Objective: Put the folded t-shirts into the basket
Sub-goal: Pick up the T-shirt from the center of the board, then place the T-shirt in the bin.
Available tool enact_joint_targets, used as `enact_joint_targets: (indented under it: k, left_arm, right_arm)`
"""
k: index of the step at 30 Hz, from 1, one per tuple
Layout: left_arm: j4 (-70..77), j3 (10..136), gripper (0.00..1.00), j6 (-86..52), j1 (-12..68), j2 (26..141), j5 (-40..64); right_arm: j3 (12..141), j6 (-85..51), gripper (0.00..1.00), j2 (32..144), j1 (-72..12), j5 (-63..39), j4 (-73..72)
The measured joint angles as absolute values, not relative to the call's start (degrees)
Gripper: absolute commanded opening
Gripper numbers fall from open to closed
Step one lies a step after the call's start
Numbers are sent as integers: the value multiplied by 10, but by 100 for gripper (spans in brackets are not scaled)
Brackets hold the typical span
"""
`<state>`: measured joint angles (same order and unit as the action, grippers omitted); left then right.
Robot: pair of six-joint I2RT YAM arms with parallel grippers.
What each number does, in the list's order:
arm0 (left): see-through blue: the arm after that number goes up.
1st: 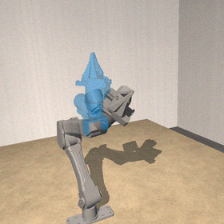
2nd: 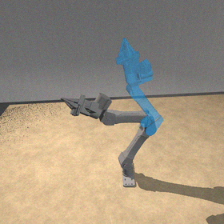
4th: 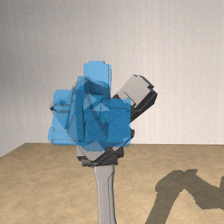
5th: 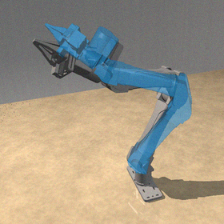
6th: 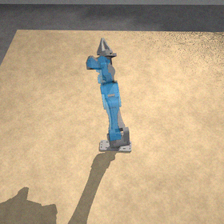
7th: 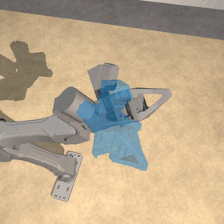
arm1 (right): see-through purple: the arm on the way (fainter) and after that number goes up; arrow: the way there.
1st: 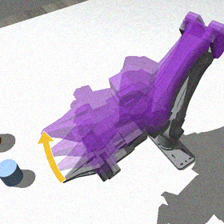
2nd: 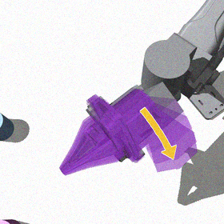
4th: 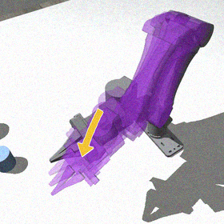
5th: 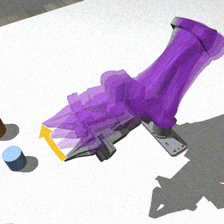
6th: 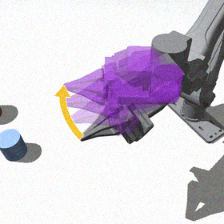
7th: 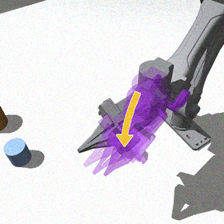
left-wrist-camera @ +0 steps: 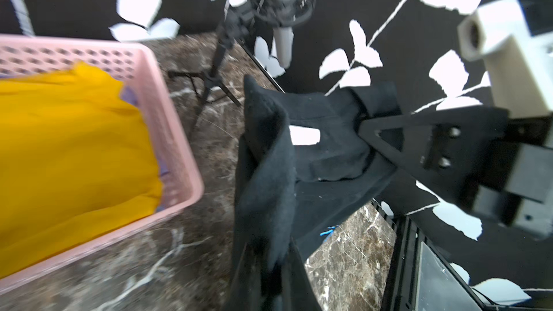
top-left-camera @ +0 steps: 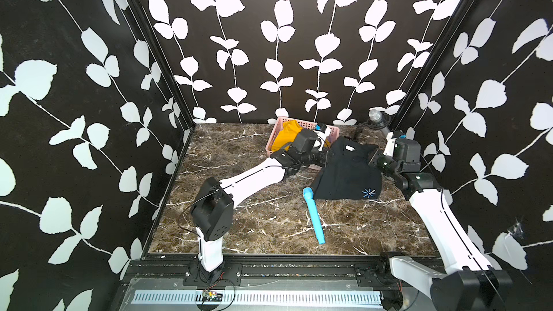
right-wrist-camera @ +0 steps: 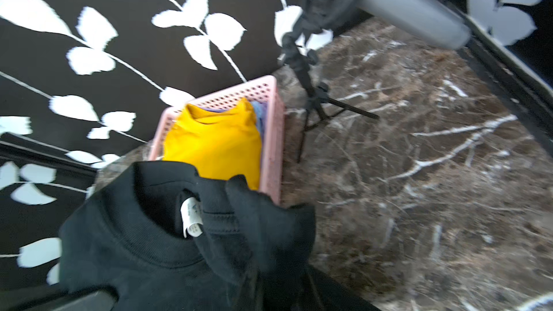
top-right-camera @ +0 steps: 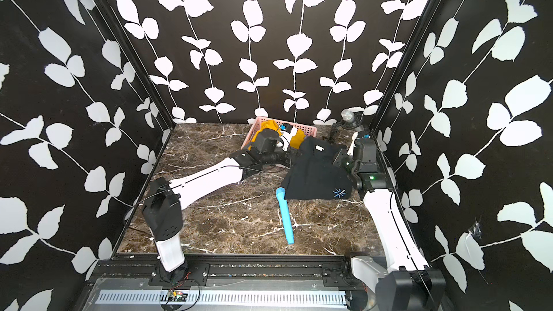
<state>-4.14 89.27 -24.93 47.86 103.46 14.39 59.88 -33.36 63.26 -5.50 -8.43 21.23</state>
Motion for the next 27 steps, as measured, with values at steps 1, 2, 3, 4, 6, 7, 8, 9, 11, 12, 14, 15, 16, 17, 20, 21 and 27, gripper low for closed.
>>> enact_joint_targets:
  k: [1, 2, 3, 4, 6, 7, 8, 9, 11, 12, 14, 15, 16, 17, 20, 21, 27]
  left_arm:
    - [-47, 888, 0, -246, 470, 1023, 143]
    - [-52, 884, 0, -244, 461, 1012, 143]
    - [-58, 879, 0, -241, 451, 1002, 142]
    - [-65, 876, 0, -238, 442, 992, 141]
    - [-77, 870, 0, -232, 423, 973, 140]
    - [-83, 868, 0, -229, 411, 965, 139]
    - [-90, 868, 0, -226, 401, 957, 139]
    - [-96, 868, 0, -222, 389, 951, 139]
    - [-107, 868, 0, -215, 366, 941, 137]
    - [-111, 868, 0, -213, 355, 938, 136]
    - [-118, 868, 0, -209, 334, 935, 134]
    - [-121, 868, 0, -208, 321, 934, 133]
    - [-126, 868, 0, -207, 310, 934, 133]
    - [-131, 869, 0, -206, 299, 934, 132]
    - [-147, 881, 0, -203, 268, 943, 133]
    - [-151, 890, 0, -201, 257, 949, 133]
    - [-172, 978, 0, -189, 218, 1029, 141]
  right_arm:
    - [604, -342, 0, 633, -69, -80, 208]
    - [609, -348, 0, 635, -83, -76, 205]
    - [615, -355, 0, 638, -97, -72, 201]
    - [620, -361, 0, 642, -111, -68, 198]
    - [634, -373, 0, 655, -138, -58, 189]
    - [642, -378, 0, 665, -152, -51, 183]
    - [651, -383, 0, 675, -164, -45, 177]
    - [661, -387, 0, 687, -178, -37, 170]
    - [680, -395, 0, 713, -205, -23, 158]
    - [691, -399, 0, 728, -218, -18, 152]
    - [712, -406, 0, 758, -241, -7, 139]
    - [723, -408, 0, 774, -250, -2, 136]
    - [738, -411, 0, 791, -258, 3, 133]
    - [750, -414, 0, 807, -264, 6, 128]
    - [788, -421, 0, 855, -276, 17, 115]
    - [800, -423, 0, 870, -277, 20, 111]
    - [873, -427, 0, 968, -278, 46, 98]
